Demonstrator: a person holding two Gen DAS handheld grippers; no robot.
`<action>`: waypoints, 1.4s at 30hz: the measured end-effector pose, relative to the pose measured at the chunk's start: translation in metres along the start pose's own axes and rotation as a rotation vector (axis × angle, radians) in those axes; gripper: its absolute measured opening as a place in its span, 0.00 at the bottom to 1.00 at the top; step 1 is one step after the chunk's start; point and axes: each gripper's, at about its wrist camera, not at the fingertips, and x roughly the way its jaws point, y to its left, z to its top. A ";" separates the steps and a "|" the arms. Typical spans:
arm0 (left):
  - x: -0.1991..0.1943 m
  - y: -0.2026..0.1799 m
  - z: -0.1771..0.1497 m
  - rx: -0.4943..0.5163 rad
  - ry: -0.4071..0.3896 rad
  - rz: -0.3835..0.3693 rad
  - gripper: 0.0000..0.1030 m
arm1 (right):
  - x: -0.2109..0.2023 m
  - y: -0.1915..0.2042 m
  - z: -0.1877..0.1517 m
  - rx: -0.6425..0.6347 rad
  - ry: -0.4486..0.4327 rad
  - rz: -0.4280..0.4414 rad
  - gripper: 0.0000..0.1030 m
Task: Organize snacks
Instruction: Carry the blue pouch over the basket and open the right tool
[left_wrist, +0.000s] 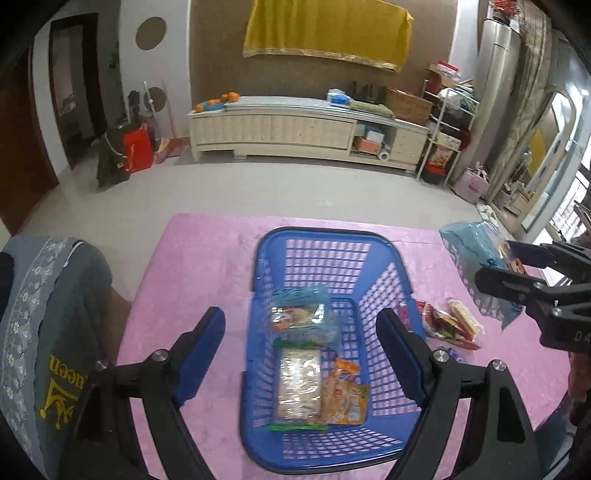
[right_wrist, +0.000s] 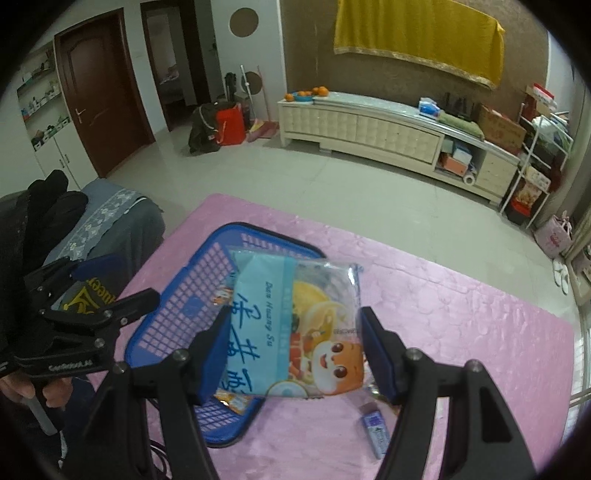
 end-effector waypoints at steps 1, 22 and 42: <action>0.001 0.005 0.000 -0.004 0.000 0.021 0.84 | 0.002 0.005 0.001 -0.001 0.004 0.004 0.69; 0.055 0.053 -0.012 -0.030 0.098 0.035 1.00 | 0.097 0.048 0.017 -0.033 0.135 -0.114 0.69; 0.068 0.060 -0.011 -0.022 0.109 0.032 1.00 | 0.129 0.080 0.016 -0.303 0.136 -0.517 0.92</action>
